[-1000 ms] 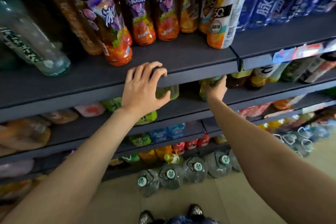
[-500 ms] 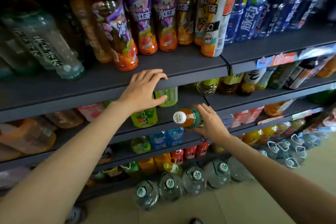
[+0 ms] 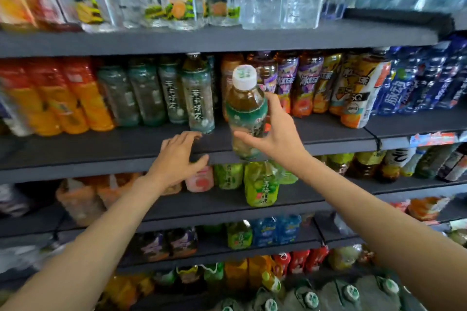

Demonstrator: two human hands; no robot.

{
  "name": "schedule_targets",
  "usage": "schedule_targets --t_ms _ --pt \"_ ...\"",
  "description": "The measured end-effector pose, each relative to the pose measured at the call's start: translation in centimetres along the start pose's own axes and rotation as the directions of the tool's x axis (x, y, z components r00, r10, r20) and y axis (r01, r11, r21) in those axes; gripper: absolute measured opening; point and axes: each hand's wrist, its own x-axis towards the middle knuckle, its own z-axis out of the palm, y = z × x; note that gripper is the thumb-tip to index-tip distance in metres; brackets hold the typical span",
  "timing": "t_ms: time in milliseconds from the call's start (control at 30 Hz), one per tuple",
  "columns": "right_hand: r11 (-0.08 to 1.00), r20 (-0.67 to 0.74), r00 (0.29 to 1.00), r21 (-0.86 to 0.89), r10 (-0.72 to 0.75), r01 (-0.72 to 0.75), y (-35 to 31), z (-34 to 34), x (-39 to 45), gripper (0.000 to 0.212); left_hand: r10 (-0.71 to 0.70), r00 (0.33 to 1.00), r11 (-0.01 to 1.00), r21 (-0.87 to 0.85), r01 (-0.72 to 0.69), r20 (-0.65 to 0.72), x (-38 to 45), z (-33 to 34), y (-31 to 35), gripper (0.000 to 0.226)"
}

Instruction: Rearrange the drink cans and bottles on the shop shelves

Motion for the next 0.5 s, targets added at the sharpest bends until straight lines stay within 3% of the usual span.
schedule_targets --t_ms 167,367,500 --pt "0.997 -0.049 0.998 0.070 -0.028 0.031 -2.5 7.4 3.6 0.067 -0.076 0.996 0.997 -0.020 0.077 0.049 -1.0 -2.3 -3.1 0.076" --pt "0.988 -0.099 0.983 0.024 0.154 -0.152 -3.5 14.8 6.0 0.073 -0.200 0.980 0.935 -0.298 0.192 0.006 -0.9 -2.2 -5.4 0.088" --pt "0.985 -0.026 0.986 -0.038 0.167 -0.168 -3.7 15.8 7.6 0.080 -0.318 0.948 0.845 -0.452 0.287 0.006 0.2 -1.5 -5.8 0.080"
